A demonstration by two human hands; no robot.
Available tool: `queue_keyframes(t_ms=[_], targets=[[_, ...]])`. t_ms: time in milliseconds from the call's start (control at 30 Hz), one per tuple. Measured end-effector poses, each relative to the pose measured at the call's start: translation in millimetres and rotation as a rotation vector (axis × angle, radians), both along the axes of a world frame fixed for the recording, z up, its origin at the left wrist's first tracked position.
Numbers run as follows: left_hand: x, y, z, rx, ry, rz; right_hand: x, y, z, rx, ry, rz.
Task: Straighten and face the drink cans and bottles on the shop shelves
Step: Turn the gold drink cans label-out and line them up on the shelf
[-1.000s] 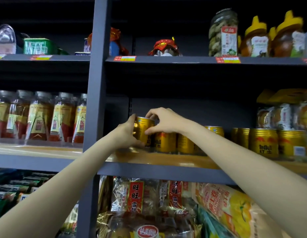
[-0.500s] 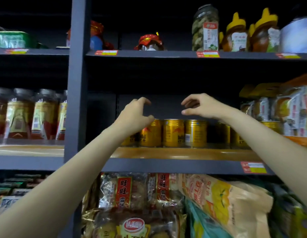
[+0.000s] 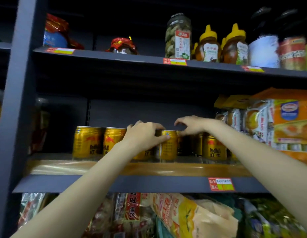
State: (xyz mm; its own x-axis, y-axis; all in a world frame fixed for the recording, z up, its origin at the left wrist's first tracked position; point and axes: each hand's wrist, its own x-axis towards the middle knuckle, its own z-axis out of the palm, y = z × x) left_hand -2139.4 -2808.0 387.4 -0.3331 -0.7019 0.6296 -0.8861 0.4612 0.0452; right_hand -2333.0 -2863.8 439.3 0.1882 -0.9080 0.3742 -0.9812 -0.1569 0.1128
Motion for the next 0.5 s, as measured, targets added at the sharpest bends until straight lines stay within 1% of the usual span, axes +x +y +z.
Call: queue_keyframes(t_ms=[100,200,267,333,400,500], targets=[[-0.5,-0.6,0.4,-0.006,0.009,0.003,4.4,-29.4,21.4,0.14,0.068,-0.131],[0.0,-2.0,2.6,0.002,0.025,0.009,0.3,-60.1,27.6,0.267,0.123,-0.28],[0.4,-2.6,2.8,0.009,0.032,0.012,2.1,-73.6,22.9,0.374,0.11,-0.289],[-0.6,-3.0,0.8,0.006,0.025,0.01,3.9,-79.8,17.4,0.43,0.13,-0.258],[-1.5,-3.2,-0.7,0.004,0.022,0.009,4.0,-74.6,15.3,0.4,0.144,-0.258],[-1.4,-2.3,-0.8,0.01,0.034,0.001,-2.0,-61.6,15.5,0.266,0.09,-0.228]])
